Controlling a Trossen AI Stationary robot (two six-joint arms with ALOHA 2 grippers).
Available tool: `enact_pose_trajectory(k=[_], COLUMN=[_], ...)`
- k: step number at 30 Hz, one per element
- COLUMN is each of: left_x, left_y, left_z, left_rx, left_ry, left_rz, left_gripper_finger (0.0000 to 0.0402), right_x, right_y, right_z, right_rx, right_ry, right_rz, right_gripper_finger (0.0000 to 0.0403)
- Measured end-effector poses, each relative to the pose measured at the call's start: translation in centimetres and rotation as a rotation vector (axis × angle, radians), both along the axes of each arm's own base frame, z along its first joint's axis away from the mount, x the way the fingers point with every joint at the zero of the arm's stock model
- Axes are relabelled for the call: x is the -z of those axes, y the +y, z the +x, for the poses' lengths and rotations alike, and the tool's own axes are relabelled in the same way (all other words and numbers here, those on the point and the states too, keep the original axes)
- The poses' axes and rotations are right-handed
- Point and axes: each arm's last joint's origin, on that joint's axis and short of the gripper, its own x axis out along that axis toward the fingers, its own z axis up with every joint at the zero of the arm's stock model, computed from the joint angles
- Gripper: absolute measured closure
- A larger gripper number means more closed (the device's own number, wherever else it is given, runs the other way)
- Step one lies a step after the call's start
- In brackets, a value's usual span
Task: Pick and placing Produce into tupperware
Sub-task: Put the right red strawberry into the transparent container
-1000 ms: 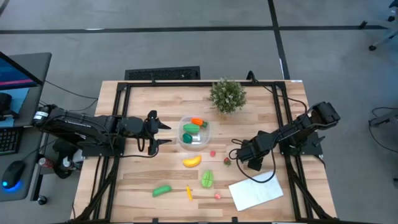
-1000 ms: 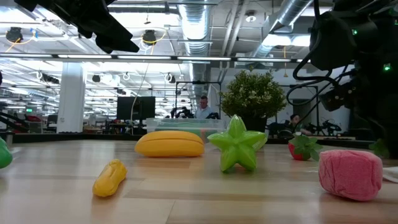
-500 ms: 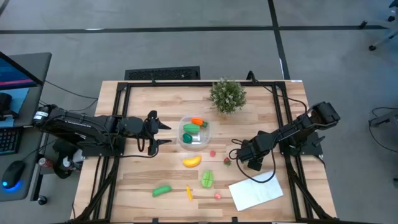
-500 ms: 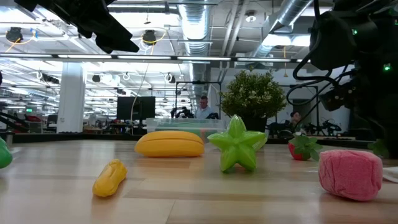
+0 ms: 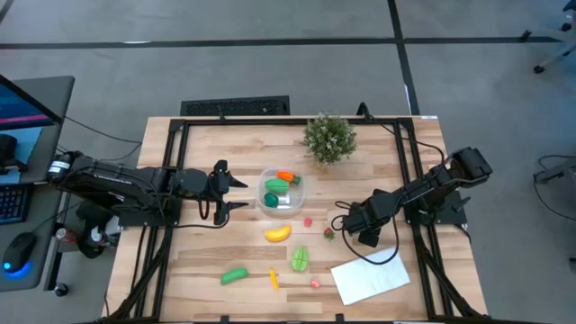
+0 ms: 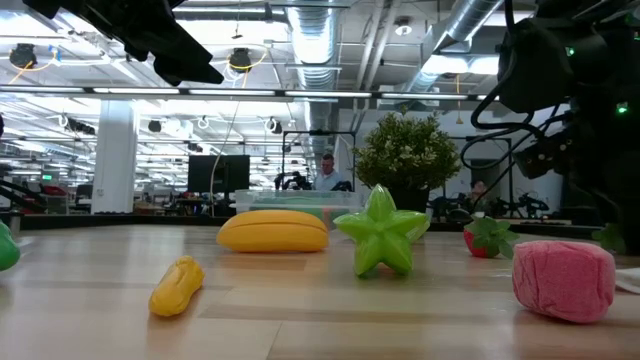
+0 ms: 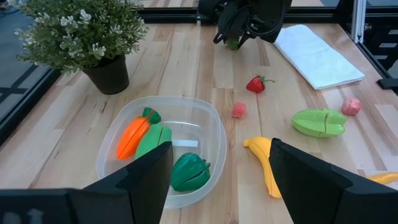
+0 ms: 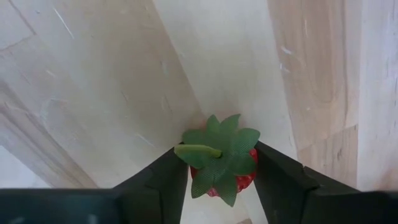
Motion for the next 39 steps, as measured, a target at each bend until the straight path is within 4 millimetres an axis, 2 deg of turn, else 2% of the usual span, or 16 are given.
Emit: enact_pose_trajectory(k=[23, 39], left_x=[0.0, 0.0], left_y=[0.0, 0.0], left_z=[0.0, 0.0], left_rx=[0.001, 0.002], left_ry=[0.0, 0.0], left_rz=[0.0, 0.0], left_gripper_finger=[0.0145, 0.0145], right_x=[-0.1, -1.9], right_y=[0.0, 0.6], right_z=[0.1, 2.7], right_rx=[0.026, -0.05], right_ry=[-0.005, -0.158], right_rz=[-0.003, -0.038], right_gripper_finger=[0.0251, 0.0252])
